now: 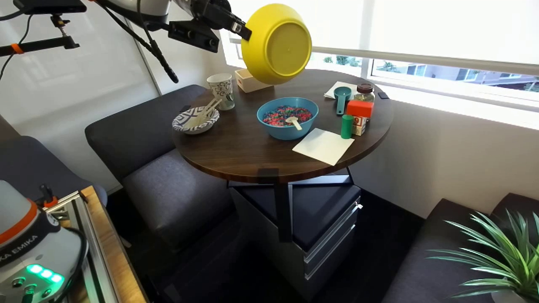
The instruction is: Pour the contents in the yellow bowl into the blue bowl
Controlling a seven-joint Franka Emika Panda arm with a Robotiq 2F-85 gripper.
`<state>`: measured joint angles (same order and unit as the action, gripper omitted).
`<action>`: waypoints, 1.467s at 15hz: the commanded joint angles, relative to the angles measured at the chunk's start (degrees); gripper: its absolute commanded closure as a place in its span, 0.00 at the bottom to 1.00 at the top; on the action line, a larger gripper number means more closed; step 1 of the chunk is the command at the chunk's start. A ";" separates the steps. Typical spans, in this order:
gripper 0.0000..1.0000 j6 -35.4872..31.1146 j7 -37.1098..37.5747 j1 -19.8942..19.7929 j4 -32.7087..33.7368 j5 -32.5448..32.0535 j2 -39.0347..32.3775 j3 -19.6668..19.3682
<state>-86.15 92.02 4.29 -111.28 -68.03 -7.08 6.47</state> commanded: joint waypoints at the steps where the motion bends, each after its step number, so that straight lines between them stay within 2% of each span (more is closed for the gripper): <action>1: 0.99 -7.44 -8.20 -2.04 0.75 7.70 6.12 -1.87; 6: 0.99 -18.36 -19.75 -5.48 1.68 19.56 11.66 -6.95; 10: 0.99 -21.37 -27.75 -6.71 3.21 32.55 12.27 -9.12; 14: 0.99 -19.72 -34.13 -7.50 7.56 46.35 9.69 -9.80; 22: 0.99 -15.12 -42.02 -6.65 19.85 72.82 -0.94 -8.78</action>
<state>-105.70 52.95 -2.70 -97.35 -3.12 -3.35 -2.86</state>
